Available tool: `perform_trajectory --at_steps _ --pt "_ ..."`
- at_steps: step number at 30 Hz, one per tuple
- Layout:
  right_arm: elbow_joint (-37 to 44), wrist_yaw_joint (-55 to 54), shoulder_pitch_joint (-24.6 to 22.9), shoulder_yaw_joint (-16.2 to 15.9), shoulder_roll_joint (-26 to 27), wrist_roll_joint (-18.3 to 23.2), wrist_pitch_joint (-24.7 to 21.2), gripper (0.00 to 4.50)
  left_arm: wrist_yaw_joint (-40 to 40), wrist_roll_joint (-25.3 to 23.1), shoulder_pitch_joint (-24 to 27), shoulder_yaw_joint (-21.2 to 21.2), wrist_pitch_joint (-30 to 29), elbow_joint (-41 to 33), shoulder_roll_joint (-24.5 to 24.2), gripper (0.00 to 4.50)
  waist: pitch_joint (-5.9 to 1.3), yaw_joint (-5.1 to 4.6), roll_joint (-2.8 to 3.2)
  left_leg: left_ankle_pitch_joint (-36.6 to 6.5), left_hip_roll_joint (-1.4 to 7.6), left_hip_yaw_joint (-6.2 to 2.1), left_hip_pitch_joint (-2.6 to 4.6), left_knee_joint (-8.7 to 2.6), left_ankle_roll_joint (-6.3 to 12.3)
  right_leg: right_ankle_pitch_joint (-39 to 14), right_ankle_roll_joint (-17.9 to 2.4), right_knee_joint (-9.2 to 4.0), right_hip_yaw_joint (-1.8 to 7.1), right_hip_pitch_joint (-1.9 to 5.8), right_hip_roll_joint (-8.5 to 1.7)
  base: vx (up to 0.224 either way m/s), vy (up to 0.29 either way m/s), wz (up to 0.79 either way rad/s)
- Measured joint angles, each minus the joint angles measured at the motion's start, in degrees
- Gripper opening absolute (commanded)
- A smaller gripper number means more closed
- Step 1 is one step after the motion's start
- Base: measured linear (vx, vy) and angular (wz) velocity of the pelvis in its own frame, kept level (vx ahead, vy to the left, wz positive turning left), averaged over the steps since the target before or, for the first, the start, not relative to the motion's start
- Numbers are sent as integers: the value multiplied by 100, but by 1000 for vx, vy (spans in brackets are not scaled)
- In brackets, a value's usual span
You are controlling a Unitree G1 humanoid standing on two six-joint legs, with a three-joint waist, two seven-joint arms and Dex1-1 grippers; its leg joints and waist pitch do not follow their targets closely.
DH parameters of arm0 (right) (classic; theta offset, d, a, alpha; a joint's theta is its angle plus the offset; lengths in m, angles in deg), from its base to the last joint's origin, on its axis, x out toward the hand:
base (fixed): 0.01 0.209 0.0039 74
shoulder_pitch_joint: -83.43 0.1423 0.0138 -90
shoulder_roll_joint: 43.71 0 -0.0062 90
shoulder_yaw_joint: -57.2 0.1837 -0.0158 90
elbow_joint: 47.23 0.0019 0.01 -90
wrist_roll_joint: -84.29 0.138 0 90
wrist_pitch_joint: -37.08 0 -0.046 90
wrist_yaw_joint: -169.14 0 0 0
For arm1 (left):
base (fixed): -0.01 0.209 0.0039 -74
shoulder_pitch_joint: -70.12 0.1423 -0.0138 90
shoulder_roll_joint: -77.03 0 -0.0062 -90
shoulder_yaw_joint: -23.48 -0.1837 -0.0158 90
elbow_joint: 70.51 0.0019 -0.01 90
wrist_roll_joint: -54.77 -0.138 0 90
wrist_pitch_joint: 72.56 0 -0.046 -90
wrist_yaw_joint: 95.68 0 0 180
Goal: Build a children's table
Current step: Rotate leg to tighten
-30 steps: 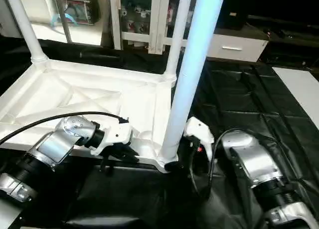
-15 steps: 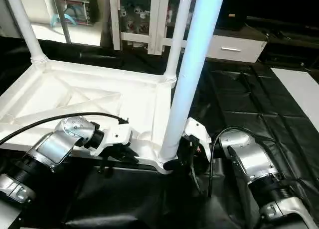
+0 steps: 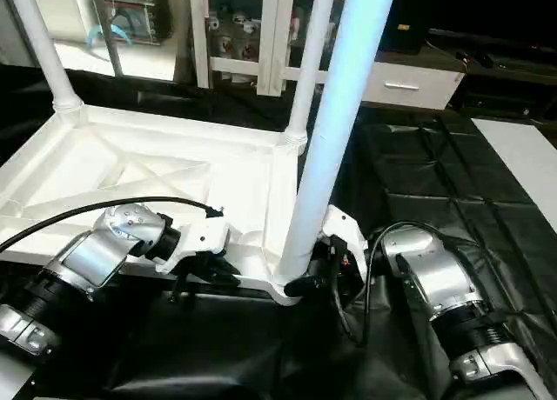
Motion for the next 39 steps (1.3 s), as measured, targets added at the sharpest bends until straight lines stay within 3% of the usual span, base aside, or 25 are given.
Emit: perform_trajectory --at_steps 5,9,13,16,19,30,31,32,39 --pt "-544 -1356 106 424 567 -17 -166 251 -882 -80 -147 382 -490 539 474 0 -5 -111 -10 0 -2 -13 99 16 -2 -36 59 -21 -4 73 0 -11 2 -1" --pt "-851 -3186 340 854 1176 -145 -348 236 -1966 -164 -463 553 -820 1141 1037 0 6 -309 -5 0 -9 -72 69 29 -1 -40 66 -131 -61 81 3 -47 27 -8" --pt "-1276 -5348 567 1420 2073 -222 -157 219 -3260 -217 -906 817 -1063 1983 1775 0 14 -351 3 0 -8 -92 32 33 -1 -39 65 -216 -103 72 1 0 0 0" --pt "-1414 -6284 662 1541 2374 -339 -4 211 -3803 -293 -1088 866 -998 2343 2109 0 18 -341 10 0 -9 -93 1 33 0 -38 64 -249 -109 69 -3 0 0 0" --pt "-1435 -6568 680 1519 2459 -549 75 208 -4028 -379 -1202 854 -803 2615 2287 0 14 -316 19 0 -18 -75 1 32 1 -37 62 -246 -75 72 -2 0 0 0" --pt "-1392 -6287 516 1529 2271 -560 517 205 -4012 -462 -1327 768 -365 2902 2276 0 13 -238 33 1 -18 -44 -2 -1 2 53 72 -205 -25 62 -1 0 0 0" --pt "-1229 -6215 393 1558 2222 -527 510 260 -3969 -494 -1331 713 -258 2916 2280 0 14 -202 40 1 -16 -35 -1 -16 2 59 76 -205 -19 62 -1 0 0 0" --pt "-1102 -6187 310 1570 2194 -514 493 274 -3935 -505 -1334 690 -203 2923 2280 0 14 -180 43 1 -15 -28 -2 -25 2 68 85 -201 -15 58 -1 0 0 0" --pt "315 -5840 -695 1479 1845 -459 151 320 -3778 -633 -1461 644 485 3239 2074 0 12 -142 56 3 -5 -17 -9 -62 0 58 121 -128 -7 18 1 0 0 0"
